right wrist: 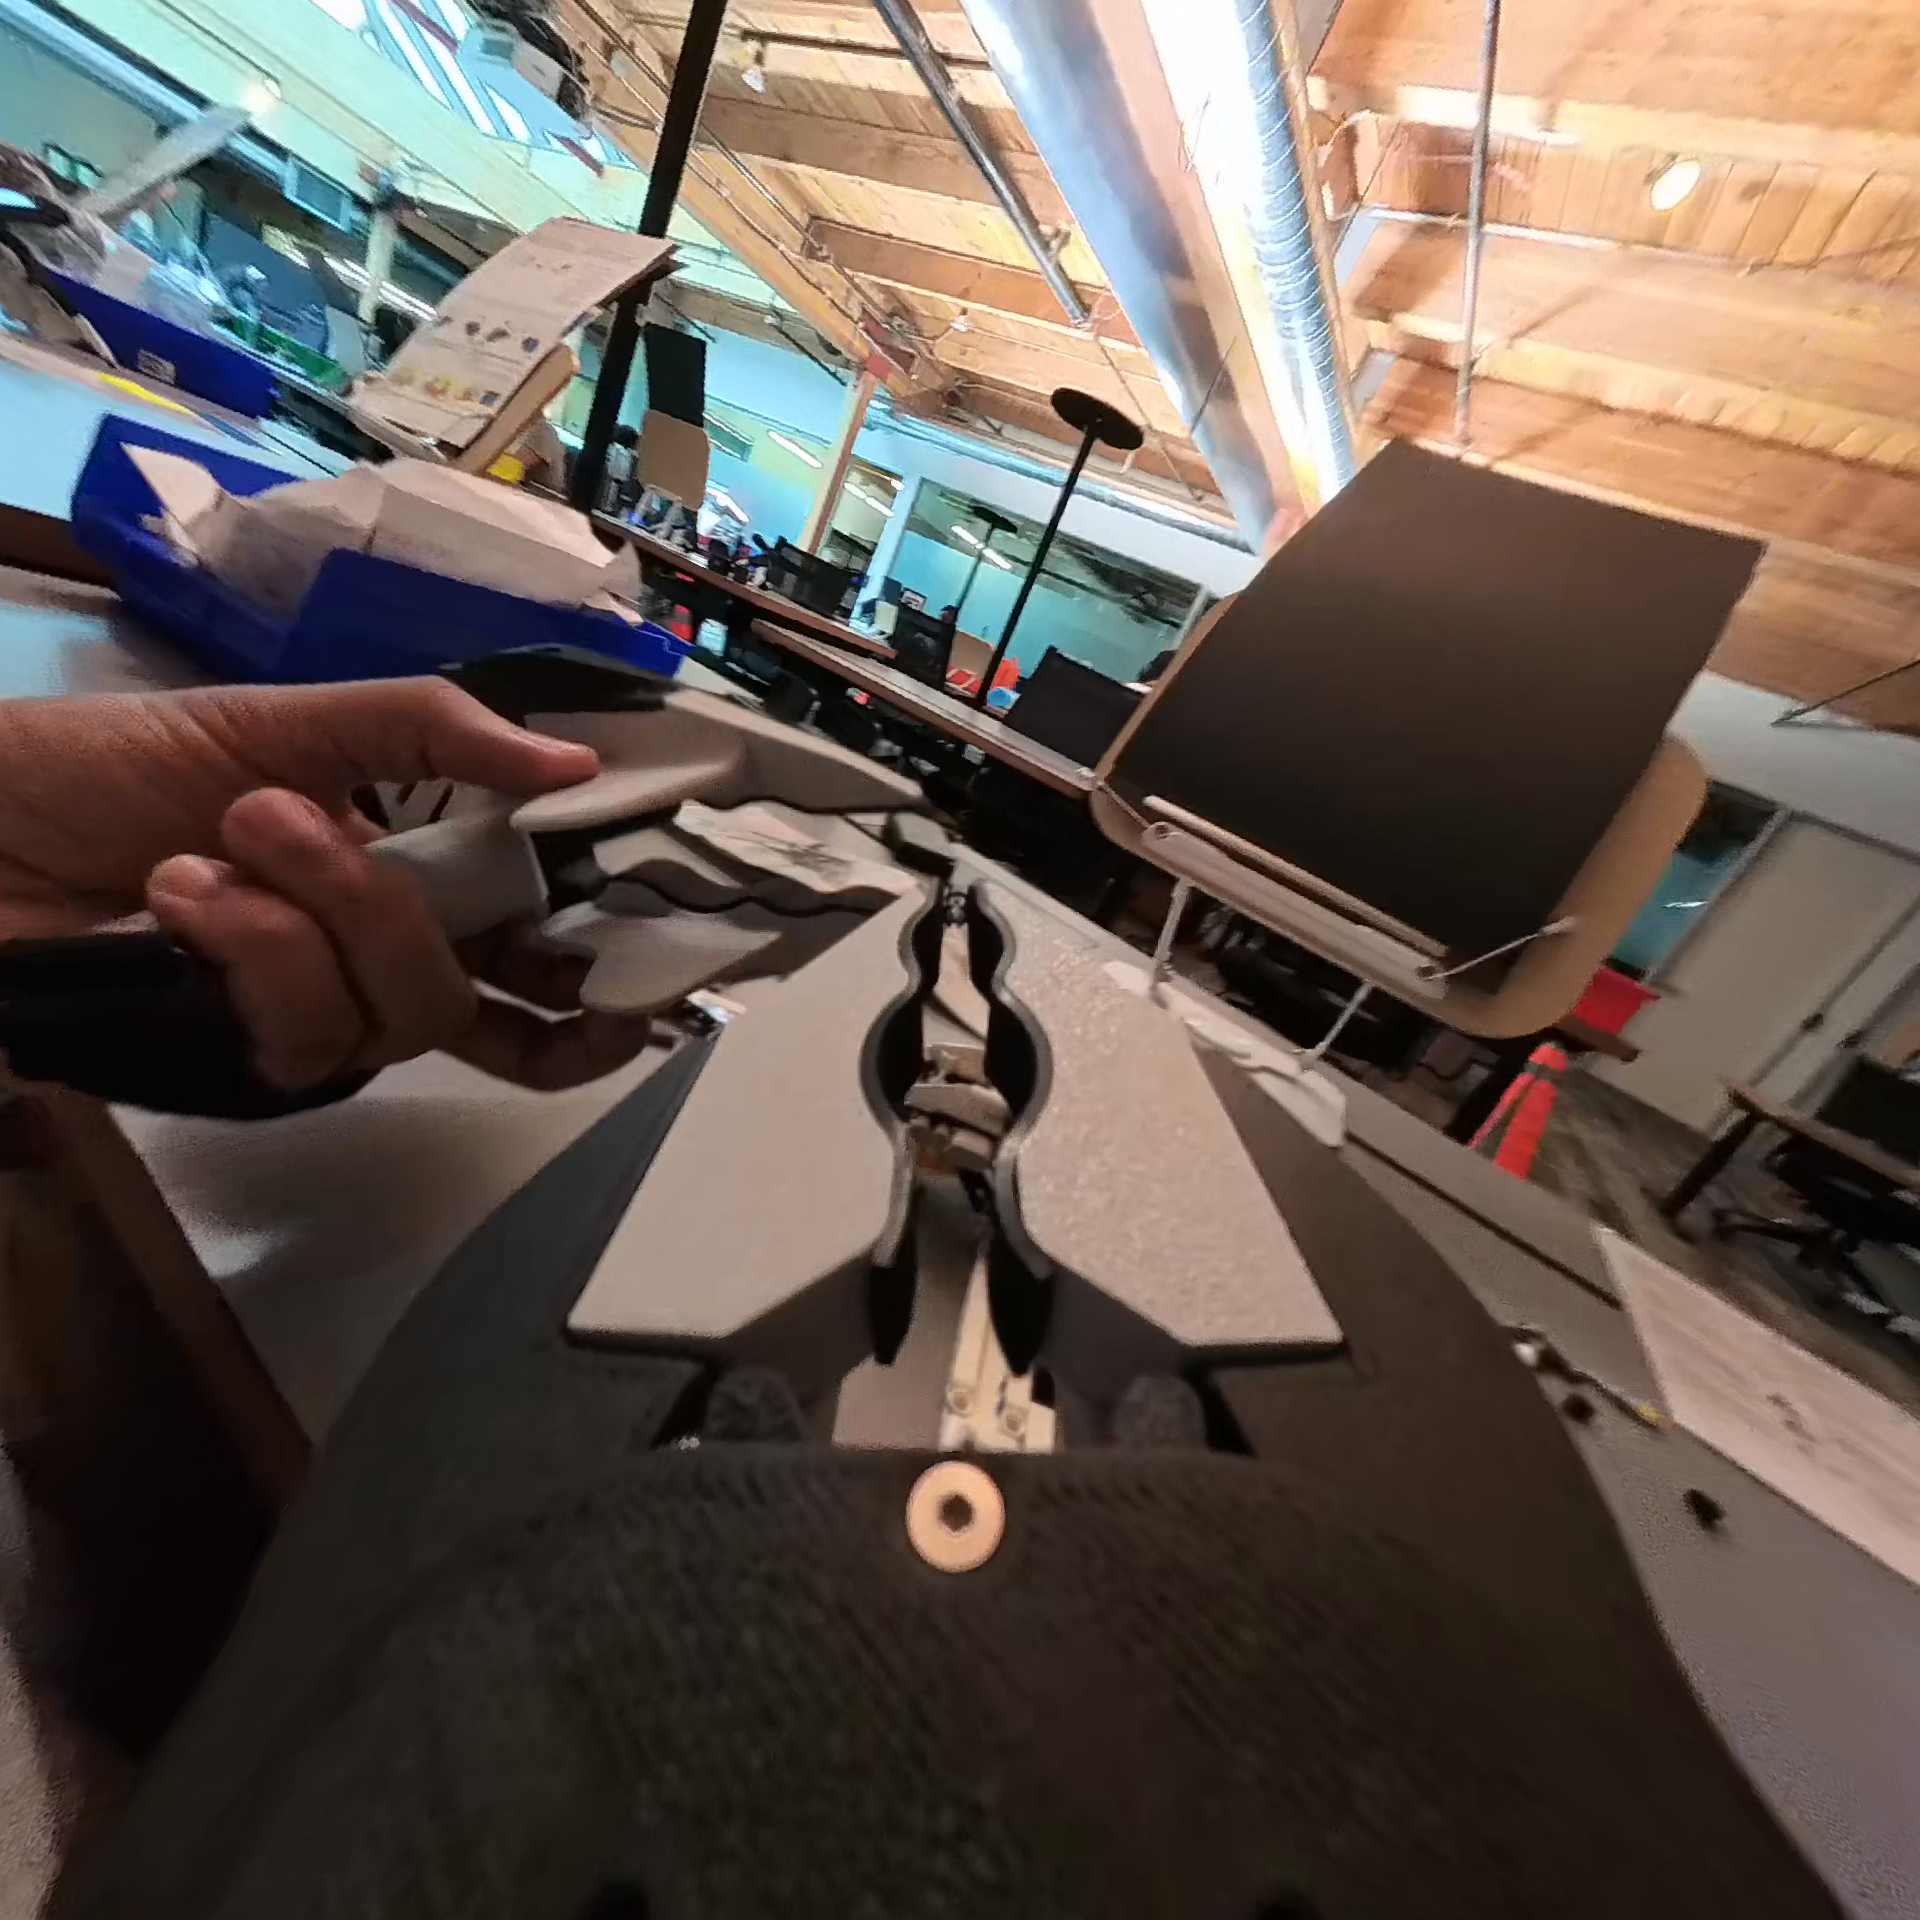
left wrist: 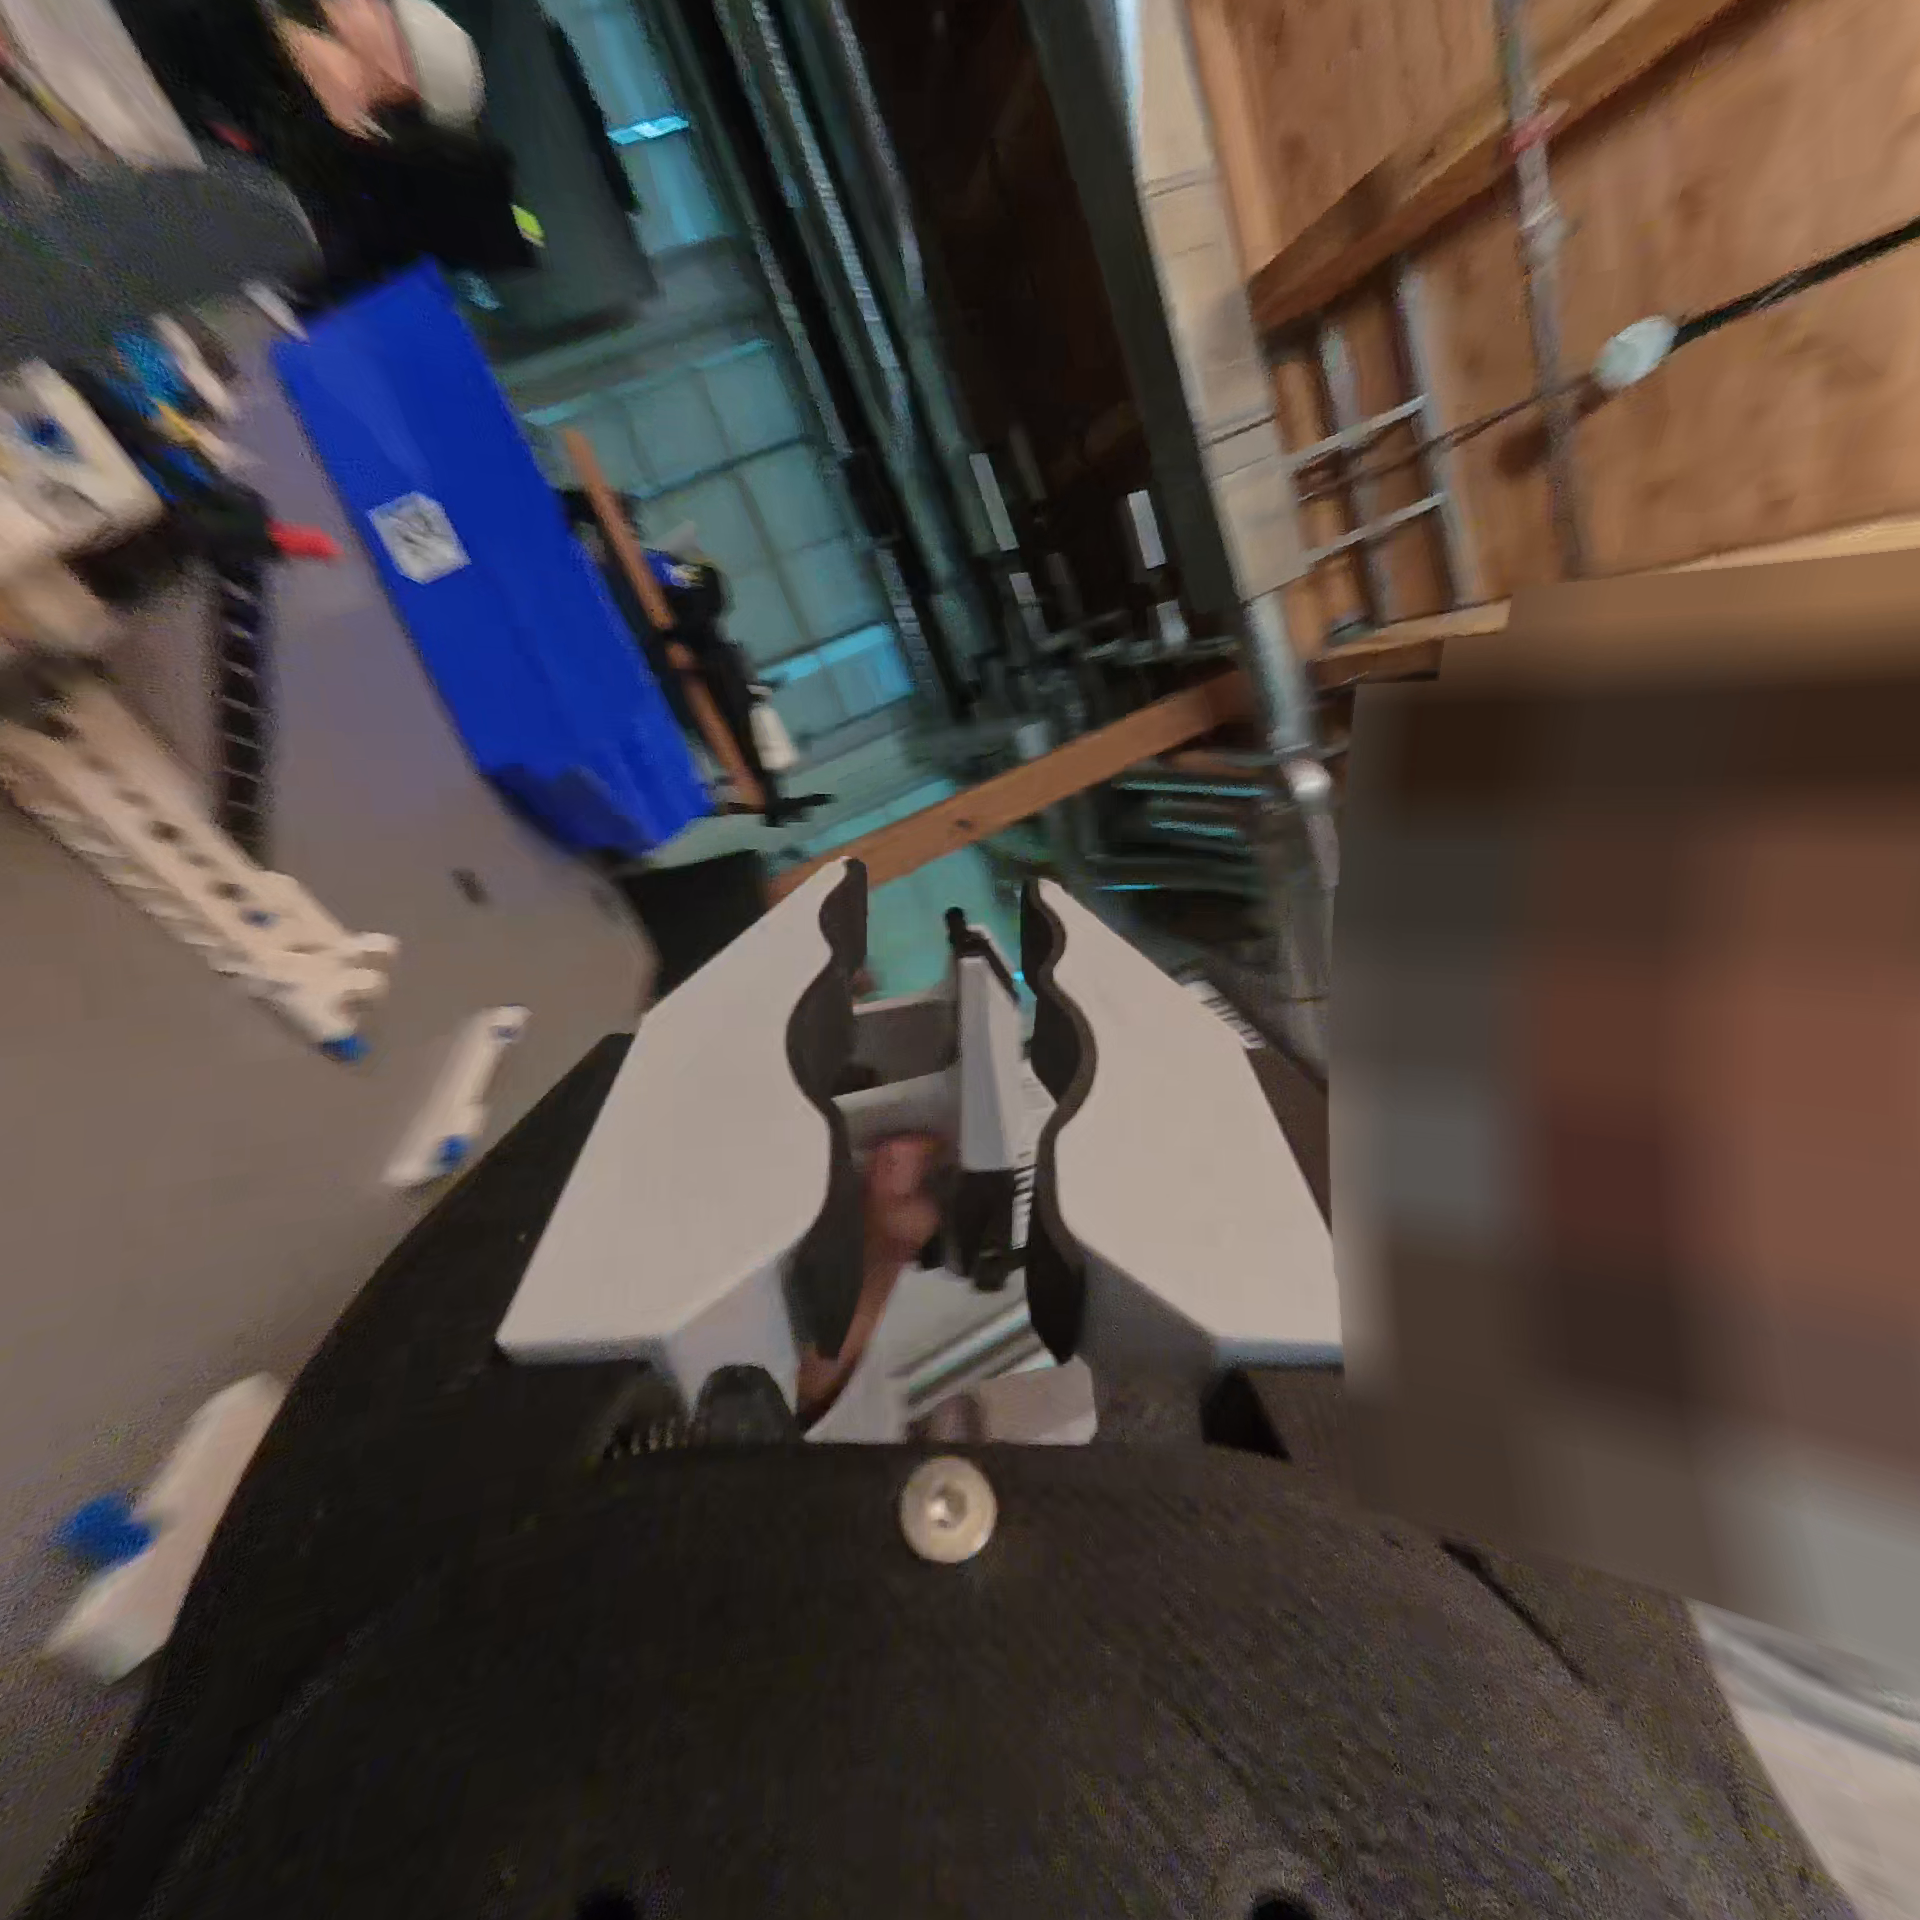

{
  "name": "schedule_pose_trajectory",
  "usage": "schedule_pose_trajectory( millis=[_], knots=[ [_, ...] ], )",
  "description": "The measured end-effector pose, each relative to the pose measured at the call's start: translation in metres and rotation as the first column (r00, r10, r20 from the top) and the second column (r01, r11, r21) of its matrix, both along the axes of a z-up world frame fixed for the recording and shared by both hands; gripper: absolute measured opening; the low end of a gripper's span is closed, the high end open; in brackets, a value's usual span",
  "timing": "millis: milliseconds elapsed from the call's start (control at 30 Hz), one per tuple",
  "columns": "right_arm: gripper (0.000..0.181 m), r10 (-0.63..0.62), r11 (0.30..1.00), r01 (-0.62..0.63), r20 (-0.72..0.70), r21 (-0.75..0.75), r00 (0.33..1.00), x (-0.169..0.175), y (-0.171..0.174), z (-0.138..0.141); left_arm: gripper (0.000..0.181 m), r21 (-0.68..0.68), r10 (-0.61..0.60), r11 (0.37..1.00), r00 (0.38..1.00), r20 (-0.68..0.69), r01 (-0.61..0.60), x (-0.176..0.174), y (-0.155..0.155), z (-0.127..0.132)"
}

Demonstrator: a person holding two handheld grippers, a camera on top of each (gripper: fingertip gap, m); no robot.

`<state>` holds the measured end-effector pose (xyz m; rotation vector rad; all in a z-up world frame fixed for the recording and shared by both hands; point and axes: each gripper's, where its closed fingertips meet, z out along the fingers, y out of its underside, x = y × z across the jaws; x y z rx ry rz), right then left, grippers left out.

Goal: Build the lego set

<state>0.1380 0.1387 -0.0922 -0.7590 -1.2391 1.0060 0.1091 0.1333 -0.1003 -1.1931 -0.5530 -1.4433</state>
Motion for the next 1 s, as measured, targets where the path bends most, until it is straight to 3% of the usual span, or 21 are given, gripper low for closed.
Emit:
schedule_pose_trajectory(
  millis=[100,167,267,433,533,600,667,800,1000],
  knots=[
    [0.003,0.055,0.995,-0.054,0.003,-0.087,0.998,0.0,0.002,-0.002,0.03,-0.115,0.085,0.985,0.947,-0.311,-0.126,-0.01,-0.014,-0.026],
    [0.002,0.092,0.986,-0.089,0.014,-0.141,0.996,-0.002,0.002,-0.005,0.03,-0.213,0.072,0.954,0.852,-0.519,-0.211,-0.015,-0.024,-0.052],
    [0.003,0.15,0.971,-0.136,0.059,-0.199,0.987,-0.007,-0.002,-0.014,0.03,-0.298,-0.022,0.911,0.685,-0.728,-0.287,-0.015,-0.039,-0.084],
    [0.003,0.246,0.942,-0.198,0.158,-0.269,0.956,-0.014,-0.015,-0.031,0.03,-0.426,-0.293,0.844,0.385,-0.875,-0.325,-0.012,-0.052,-0.134],
    [0.003,0.257,0.946,-0.19,0.247,-0.263,0.934,-0.011,-0.023,-0.046,0.031,-0.44,-0.353,0.84,0.296,-0.888,-0.317,-0.008,-0.051,-0.146],
    [0.003,0.251,0.954,-0.177,0.32,-0.243,0.914,-0.007,-0.03,-0.06,0.026,-0.445,-0.368,0.85,0.286,-0.885,-0.282,-0.002,-0.05,-0.147],
    [0.003,0.239,0.963,-0.165,0.397,-0.213,0.886,-0.004,-0.037,-0.074,0.007,-0.464,-0.39,0.85,0.295,-0.872,-0.249,0.003,-0.049,-0.148],
    [0.003,0.169,0.985,-0.135,0.517,-0.104,0.839,-0.004,-0.043,-0.1,0.006,-0.475,-0.388,0.853,0.349,-0.853,-0.214,0.009,-0.044,-0.146],
    [0.003,0.135,0.99,-0.129,0.585,-0.052,0.8,-0.004,-0.046,-0.12,0.006,-0.524,-0.395,0.848,0.563,-0.726,-0.081,0.021,-0.047,-0.14]
  ],
)
